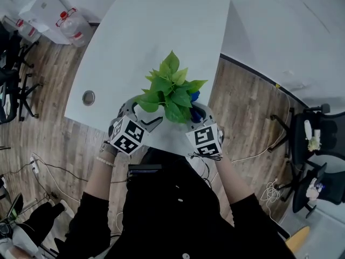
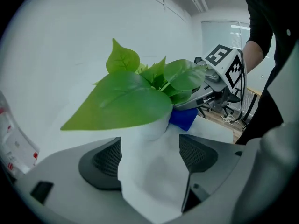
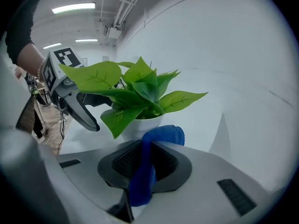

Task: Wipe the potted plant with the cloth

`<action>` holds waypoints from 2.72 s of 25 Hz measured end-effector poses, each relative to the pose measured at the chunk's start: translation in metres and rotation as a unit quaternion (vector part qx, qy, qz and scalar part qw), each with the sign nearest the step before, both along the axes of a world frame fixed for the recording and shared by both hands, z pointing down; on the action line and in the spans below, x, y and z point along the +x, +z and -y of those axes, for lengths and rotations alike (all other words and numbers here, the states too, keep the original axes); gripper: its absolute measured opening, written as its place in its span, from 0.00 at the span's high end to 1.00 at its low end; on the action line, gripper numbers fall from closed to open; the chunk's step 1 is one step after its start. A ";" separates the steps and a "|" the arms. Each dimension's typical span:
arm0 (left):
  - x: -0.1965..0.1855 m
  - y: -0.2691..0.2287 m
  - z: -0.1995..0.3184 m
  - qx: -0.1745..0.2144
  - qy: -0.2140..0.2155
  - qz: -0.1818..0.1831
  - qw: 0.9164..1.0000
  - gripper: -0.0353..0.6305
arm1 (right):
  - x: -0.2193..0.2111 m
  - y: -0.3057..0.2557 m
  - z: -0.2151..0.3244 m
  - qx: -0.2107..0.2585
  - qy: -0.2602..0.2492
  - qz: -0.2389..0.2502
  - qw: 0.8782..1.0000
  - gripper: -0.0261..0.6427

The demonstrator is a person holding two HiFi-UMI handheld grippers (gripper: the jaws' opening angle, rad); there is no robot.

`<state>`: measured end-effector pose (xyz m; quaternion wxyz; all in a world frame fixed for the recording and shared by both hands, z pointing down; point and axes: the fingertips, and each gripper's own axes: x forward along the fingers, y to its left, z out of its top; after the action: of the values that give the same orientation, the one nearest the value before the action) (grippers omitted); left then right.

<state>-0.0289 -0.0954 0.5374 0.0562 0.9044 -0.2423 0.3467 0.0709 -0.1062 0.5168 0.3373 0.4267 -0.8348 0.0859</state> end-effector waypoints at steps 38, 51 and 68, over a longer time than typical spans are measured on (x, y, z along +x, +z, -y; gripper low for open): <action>0.036 -0.027 0.015 0.013 -0.028 -0.052 0.998 0.43 | -0.055 0.003 -0.045 -0.013 -0.104 -0.027 0.994 0.84; 0.035 -0.025 0.015 0.012 -0.022 -0.048 0.999 0.45 | 0.000 -0.007 -0.018 -0.019 -0.018 -0.023 0.999 0.84; 0.030 -0.029 0.012 0.009 -0.021 -0.052 0.998 0.45 | 0.029 -0.030 0.044 0.036 -0.027 -0.052 0.998 0.84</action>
<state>0.0014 -0.1075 0.5086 0.0675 0.9166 -0.2609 0.2953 0.0996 -0.1502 0.4869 0.3667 0.4196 -0.8300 0.0245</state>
